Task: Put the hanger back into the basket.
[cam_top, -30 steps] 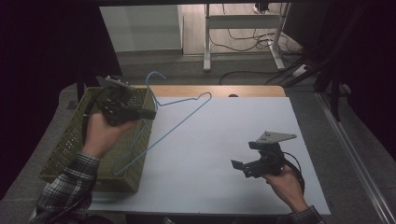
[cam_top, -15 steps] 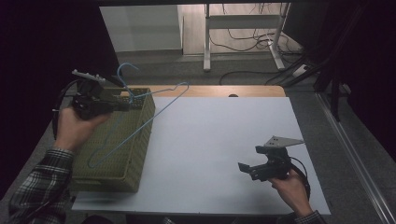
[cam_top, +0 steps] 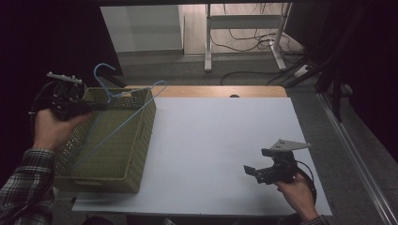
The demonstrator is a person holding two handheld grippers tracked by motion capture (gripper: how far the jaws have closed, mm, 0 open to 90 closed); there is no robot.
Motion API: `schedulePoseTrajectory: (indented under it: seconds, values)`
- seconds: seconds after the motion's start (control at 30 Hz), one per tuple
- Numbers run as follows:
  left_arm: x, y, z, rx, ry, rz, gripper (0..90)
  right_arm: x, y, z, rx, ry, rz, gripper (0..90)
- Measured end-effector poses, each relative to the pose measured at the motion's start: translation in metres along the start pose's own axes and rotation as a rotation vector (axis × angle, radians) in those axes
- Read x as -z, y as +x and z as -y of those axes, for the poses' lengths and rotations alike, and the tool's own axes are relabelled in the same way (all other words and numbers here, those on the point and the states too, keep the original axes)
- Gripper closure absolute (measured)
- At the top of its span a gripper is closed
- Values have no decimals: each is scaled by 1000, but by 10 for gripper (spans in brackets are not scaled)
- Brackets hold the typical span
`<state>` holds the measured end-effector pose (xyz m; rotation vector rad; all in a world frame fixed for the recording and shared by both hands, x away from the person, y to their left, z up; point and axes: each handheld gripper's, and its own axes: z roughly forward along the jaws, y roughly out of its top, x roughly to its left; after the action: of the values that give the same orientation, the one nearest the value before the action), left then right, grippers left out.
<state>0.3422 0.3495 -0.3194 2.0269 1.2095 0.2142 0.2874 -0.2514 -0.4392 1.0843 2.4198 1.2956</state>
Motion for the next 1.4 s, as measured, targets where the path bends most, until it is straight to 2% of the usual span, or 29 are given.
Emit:
schedulePoseTrajectory:
  seconds: [0.3,0.53,0.67,0.93,1.17,1.4]
  values:
    - [6,27,20,37,-8,-56,875,1,-2,4,-8,7,10,9]
    - [-2,41,32,49,1,-83,875,0,-3,5,-9,15,12,9]
    - [-7,50,39,70,0,-81,875,0,-4,6,-10,18,11,9]
    - [-26,64,59,94,24,-76,875,-2,-4,7,-11,25,11,9]
    - [-46,74,78,136,50,-77,875,-4,-3,8,-5,35,11,9]
    - [-65,83,92,179,113,-100,873,-6,-3,9,5,38,13,9]
